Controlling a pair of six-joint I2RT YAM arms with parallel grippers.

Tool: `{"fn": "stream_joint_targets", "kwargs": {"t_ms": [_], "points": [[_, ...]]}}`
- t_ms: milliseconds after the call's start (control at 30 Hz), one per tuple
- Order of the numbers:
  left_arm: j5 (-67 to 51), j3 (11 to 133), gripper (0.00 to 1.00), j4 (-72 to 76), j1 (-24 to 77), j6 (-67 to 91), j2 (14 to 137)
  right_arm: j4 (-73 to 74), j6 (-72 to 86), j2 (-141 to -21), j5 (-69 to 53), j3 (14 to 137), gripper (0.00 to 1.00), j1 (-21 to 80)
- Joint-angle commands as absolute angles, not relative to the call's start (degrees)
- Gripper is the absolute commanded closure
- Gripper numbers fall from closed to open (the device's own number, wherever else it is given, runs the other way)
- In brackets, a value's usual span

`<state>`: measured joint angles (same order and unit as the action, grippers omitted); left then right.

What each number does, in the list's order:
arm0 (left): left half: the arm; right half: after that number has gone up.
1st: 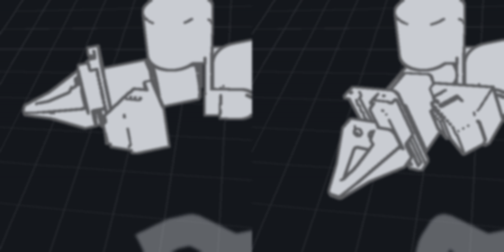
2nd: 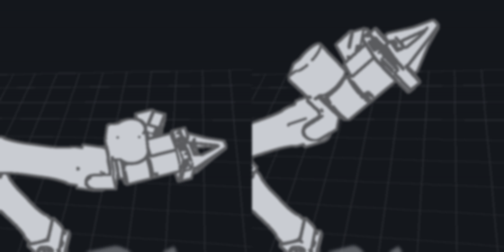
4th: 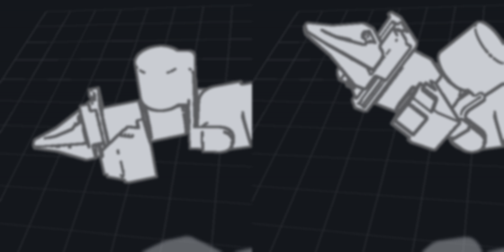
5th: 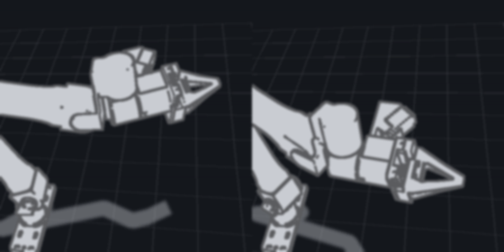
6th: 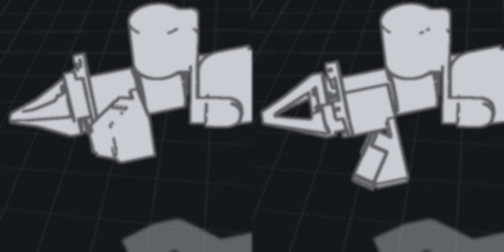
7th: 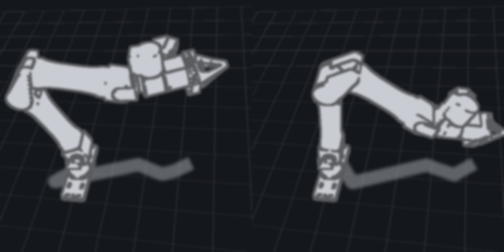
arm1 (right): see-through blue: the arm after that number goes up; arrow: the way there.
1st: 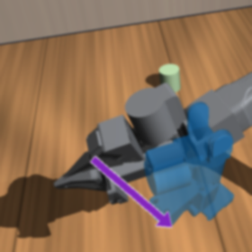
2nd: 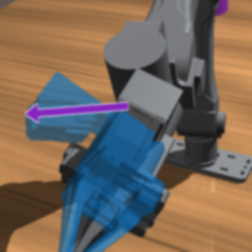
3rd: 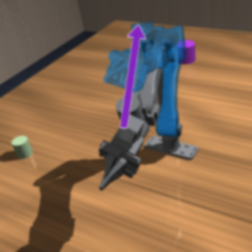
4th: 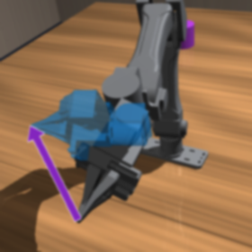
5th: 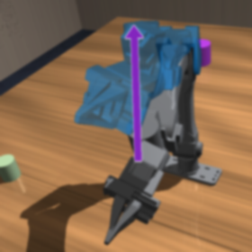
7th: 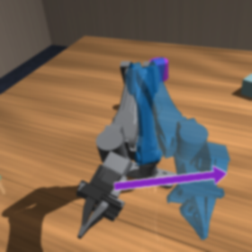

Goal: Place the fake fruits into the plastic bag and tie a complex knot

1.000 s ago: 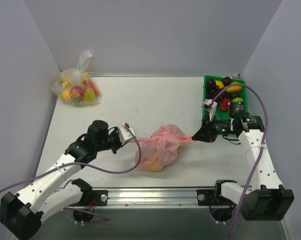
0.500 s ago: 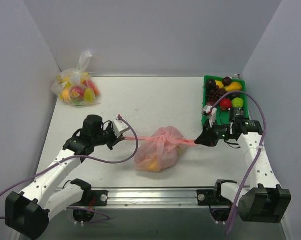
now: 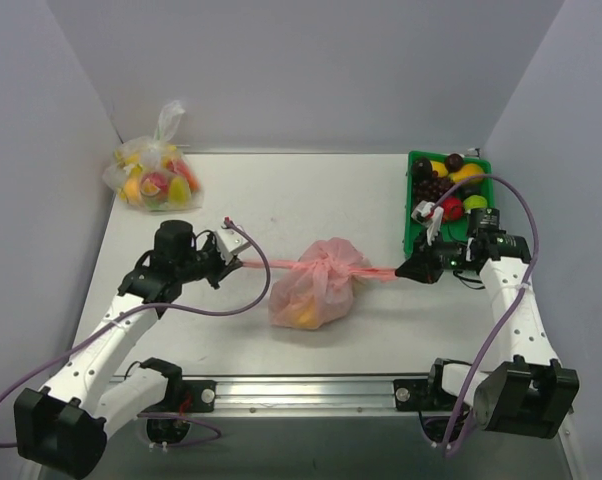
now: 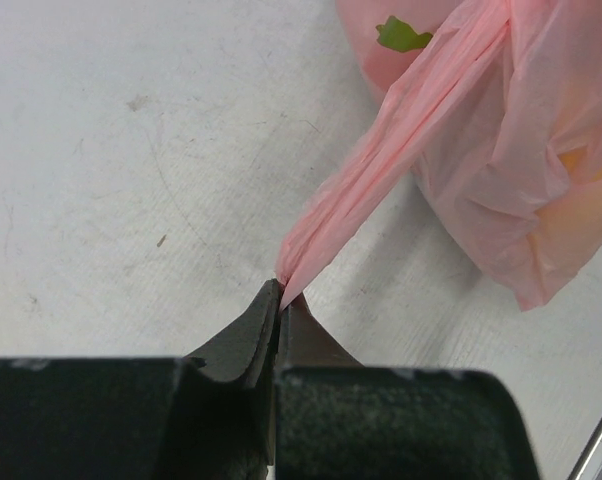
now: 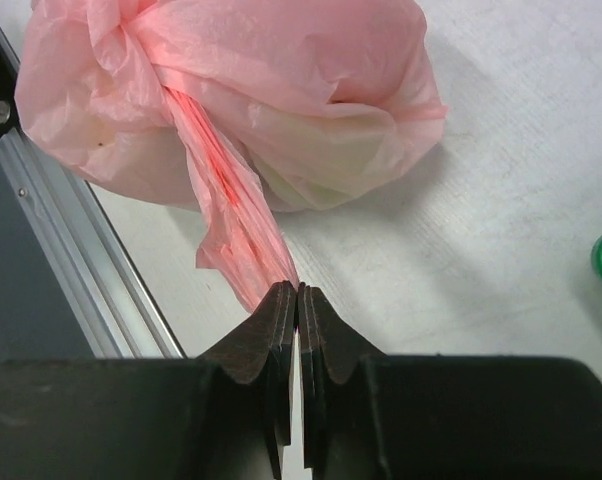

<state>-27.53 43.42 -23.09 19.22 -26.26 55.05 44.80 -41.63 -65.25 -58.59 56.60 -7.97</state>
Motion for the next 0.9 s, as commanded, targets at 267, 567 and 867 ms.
{"fn": "stream_joint_targets", "kwargs": {"t_ms": [267,567,867], "points": [[-7.2,35.6,1.00,-29.1,11.7,-34.7,55.2,36.7,-47.4,-66.0,-35.3,46.8,1.00,-14.1],[-19.9,38.4,1.00,-30.8,13.1,-33.1,51.1,44.8,-28.4,-67.1,-50.3,60.1,0.33,-4.1],[-29.5,43.9,0.27,-35.4,13.1,-24.4,49.9,26.3,-5.0,-71.5,-47.5,58.4,0.06,8.4]]}}
